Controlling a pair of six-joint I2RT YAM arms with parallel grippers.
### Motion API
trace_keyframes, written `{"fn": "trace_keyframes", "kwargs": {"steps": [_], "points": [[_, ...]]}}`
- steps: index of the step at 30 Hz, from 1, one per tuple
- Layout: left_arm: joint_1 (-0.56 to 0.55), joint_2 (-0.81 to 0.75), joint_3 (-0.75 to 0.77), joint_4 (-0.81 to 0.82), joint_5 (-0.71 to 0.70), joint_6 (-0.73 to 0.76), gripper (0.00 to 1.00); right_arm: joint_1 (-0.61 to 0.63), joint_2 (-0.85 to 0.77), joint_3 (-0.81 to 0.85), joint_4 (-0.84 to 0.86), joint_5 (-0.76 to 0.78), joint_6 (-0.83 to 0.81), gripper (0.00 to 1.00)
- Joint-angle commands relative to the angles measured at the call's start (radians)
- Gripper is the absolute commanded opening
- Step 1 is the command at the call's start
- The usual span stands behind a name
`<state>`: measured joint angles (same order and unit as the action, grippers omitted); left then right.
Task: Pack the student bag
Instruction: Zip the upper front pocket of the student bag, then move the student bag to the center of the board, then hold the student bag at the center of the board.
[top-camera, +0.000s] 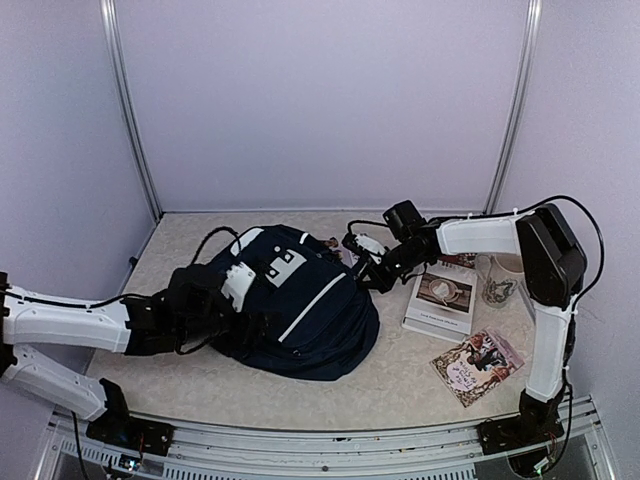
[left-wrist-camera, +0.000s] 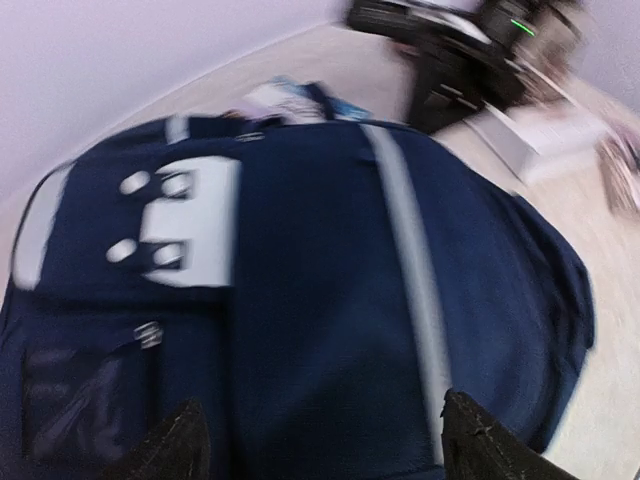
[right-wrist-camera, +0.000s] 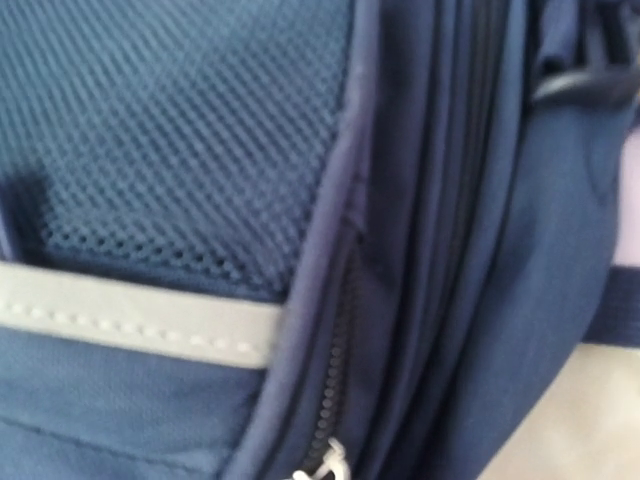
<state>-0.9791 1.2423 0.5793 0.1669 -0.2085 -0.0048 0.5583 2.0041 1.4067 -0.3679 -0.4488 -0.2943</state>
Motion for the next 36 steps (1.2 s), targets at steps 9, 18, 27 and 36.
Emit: {"fn": "trace_keyframes", "kwargs": {"steps": [9, 18, 27, 36], "points": [[0.607, 0.054, -0.095, -0.139, 0.133, -0.744, 0.75, 0.115, -0.111, -0.227, 0.184, 0.006, 0.091, 0.0], [0.621, 0.418, 0.037, 0.212, 0.283, -0.747, 0.66, 0.338, -0.152, -0.247, 0.185, -0.121, 0.093, 0.0], [0.617, 0.437, 0.366, 0.17, 0.265, -0.527, 0.91, 0.467, -0.084, -0.163, 0.314, -0.257, 0.174, 0.0], [0.28, -0.1, 0.009, 0.221, -0.078, -0.287, 0.89, 0.379, -0.026, -0.133, 0.302, -0.291, 0.252, 0.0]]}}
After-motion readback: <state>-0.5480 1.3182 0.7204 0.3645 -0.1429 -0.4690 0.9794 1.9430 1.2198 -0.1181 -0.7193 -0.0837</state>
